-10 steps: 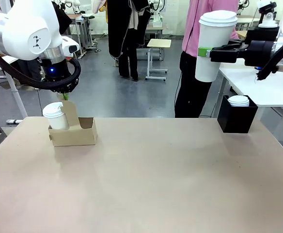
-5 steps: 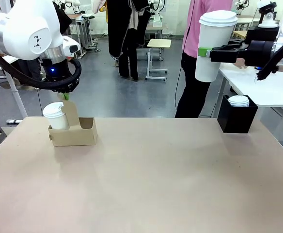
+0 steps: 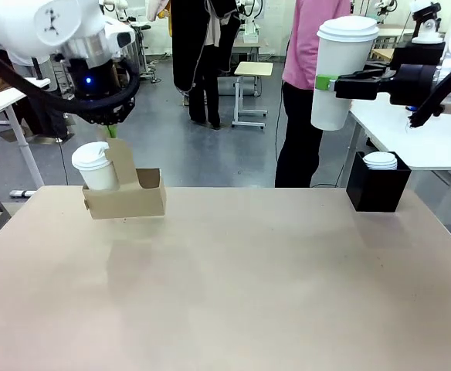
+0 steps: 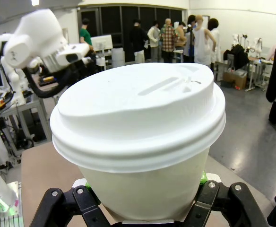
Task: Pour a drink into a cup and package it in a carrier.
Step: Position the Cup Carrier in the center of the table, then insert the held 600 ml Paper Cup into the Cup Carrier.
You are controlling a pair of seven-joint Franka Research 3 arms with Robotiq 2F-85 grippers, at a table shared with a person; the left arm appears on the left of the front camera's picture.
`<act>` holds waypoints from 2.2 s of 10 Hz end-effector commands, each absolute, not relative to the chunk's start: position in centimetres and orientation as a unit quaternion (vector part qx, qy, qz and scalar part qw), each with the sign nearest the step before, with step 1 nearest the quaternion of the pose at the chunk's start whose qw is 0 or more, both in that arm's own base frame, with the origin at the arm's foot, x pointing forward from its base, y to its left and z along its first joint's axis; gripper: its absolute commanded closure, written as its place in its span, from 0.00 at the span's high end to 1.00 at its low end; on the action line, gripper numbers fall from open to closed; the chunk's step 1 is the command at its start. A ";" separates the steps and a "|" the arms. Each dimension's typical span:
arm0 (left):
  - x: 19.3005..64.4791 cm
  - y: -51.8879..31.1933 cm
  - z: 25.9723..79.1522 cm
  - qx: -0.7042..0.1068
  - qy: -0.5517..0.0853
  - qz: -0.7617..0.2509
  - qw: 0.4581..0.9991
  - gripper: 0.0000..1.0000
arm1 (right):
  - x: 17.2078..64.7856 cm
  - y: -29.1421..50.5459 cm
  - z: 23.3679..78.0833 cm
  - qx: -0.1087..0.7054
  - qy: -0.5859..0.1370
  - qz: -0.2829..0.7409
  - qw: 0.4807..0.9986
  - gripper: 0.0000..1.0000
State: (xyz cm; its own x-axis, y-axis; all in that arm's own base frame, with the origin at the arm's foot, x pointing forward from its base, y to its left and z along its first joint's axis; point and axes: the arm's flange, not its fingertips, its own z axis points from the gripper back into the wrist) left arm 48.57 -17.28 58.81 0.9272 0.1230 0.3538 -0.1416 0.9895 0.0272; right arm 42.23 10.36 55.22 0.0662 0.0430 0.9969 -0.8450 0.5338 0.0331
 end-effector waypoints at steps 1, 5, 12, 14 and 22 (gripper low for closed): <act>45.5 -20.7 61.1 0.031 -0.167 0.077 0.982 0.01 | 42.4 10.6 55.5 0.338 -0.593 0.337 0.649 0.80; 39.3 -27.8 60.8 0.010 -0.166 0.083 0.983 0.01 | 42.4 10.6 55.5 0.338 -0.593 0.337 0.649 0.80; 35.8 -39.0 51.9 0.029 -0.148 0.030 0.988 0.01 | 42.4 10.6 55.5 0.338 -0.593 0.337 0.649 0.80; 35.1 -40.2 50.8 0.029 -0.152 0.028 0.988 0.01 | 42.4 10.6 55.5 0.338 -0.593 0.337 0.649 0.80; 34.7 -40.6 50.3 0.026 -0.134 0.021 0.990 0.01 | 42.4 10.6 55.5 0.338 -0.593 0.337 0.649 0.80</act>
